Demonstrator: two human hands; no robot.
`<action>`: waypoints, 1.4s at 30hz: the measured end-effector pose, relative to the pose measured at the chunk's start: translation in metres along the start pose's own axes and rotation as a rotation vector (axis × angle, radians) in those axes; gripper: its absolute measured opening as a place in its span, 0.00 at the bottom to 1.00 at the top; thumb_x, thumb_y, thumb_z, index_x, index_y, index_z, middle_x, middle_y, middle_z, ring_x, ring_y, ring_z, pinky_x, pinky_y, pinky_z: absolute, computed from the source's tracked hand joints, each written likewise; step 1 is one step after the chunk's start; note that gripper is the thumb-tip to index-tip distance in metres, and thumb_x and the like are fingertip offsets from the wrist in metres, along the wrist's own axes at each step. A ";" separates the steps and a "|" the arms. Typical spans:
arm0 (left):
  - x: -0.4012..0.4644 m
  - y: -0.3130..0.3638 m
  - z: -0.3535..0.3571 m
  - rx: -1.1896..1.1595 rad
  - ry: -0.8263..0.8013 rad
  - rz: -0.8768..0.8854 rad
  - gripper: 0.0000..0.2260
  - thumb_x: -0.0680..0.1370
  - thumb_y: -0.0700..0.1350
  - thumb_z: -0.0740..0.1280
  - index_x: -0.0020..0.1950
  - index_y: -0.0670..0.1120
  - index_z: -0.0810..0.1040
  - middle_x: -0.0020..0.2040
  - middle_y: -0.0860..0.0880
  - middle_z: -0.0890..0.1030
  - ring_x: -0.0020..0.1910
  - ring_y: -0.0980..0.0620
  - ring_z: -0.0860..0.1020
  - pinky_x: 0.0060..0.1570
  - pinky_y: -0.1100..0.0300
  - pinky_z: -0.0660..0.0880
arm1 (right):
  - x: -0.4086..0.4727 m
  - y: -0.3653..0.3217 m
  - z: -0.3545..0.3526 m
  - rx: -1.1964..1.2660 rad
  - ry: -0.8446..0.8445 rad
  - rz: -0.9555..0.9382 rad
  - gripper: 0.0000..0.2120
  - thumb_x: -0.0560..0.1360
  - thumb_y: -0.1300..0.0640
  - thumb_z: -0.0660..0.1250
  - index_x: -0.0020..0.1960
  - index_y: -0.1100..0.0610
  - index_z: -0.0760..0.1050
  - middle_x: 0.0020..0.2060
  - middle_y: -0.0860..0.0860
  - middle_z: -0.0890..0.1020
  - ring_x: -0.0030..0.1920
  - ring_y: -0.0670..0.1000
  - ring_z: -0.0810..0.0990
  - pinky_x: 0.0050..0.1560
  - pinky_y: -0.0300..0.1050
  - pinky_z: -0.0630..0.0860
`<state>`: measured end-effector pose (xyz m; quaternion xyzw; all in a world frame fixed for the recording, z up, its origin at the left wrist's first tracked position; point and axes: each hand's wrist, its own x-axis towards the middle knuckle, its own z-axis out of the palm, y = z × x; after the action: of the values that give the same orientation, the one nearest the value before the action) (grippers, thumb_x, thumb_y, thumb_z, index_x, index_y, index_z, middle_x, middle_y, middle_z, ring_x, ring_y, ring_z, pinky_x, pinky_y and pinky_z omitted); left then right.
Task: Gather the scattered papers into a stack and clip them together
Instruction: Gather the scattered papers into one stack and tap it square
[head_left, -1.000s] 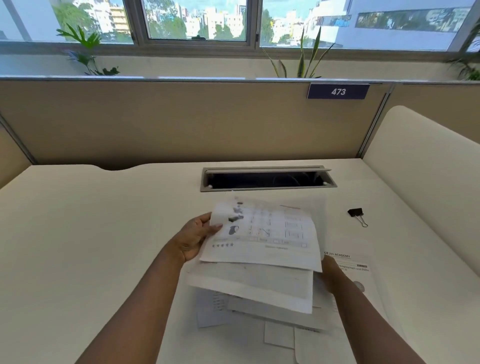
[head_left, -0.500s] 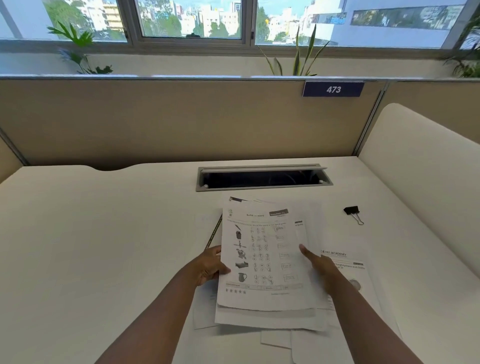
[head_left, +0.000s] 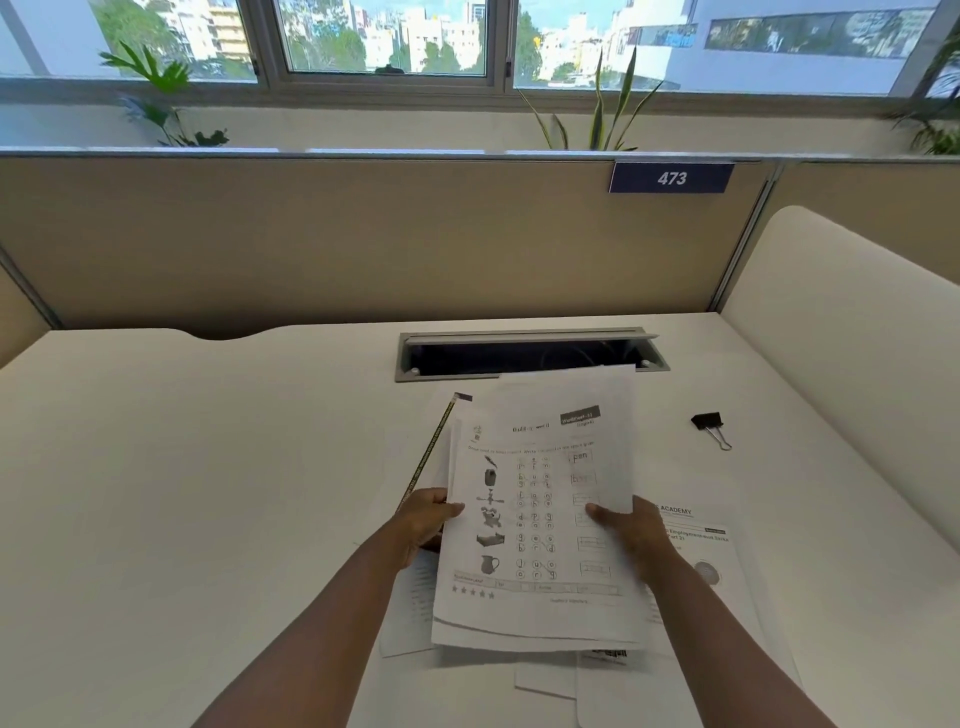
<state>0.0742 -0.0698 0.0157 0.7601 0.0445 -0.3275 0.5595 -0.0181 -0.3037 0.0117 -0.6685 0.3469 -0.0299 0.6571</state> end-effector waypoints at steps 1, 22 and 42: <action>-0.001 0.000 -0.002 -0.029 0.052 0.029 0.19 0.78 0.42 0.64 0.69 0.40 0.70 0.61 0.41 0.77 0.54 0.46 0.76 0.46 0.58 0.76 | -0.001 -0.004 0.000 0.026 -0.022 -0.025 0.15 0.72 0.65 0.69 0.57 0.67 0.75 0.45 0.59 0.82 0.43 0.58 0.81 0.46 0.50 0.80; -0.040 0.072 0.009 -0.347 0.222 0.589 0.14 0.74 0.36 0.68 0.59 0.42 0.73 0.52 0.43 0.79 0.47 0.43 0.80 0.40 0.59 0.82 | -0.022 -0.055 0.047 0.194 0.088 -0.580 0.08 0.74 0.63 0.66 0.53 0.60 0.73 0.50 0.55 0.79 0.45 0.57 0.80 0.36 0.33 0.81; -0.020 0.054 0.000 -0.225 0.253 0.460 0.11 0.73 0.41 0.70 0.54 0.40 0.78 0.44 0.45 0.81 0.42 0.45 0.80 0.39 0.61 0.79 | -0.013 -0.044 0.041 -0.041 0.083 -0.504 0.04 0.74 0.61 0.68 0.46 0.61 0.75 0.37 0.51 0.79 0.27 0.35 0.80 0.26 0.28 0.75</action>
<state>0.0817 -0.0839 0.0710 0.7182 -0.0234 -0.0874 0.6900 0.0118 -0.2666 0.0513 -0.7454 0.1965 -0.2133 0.6002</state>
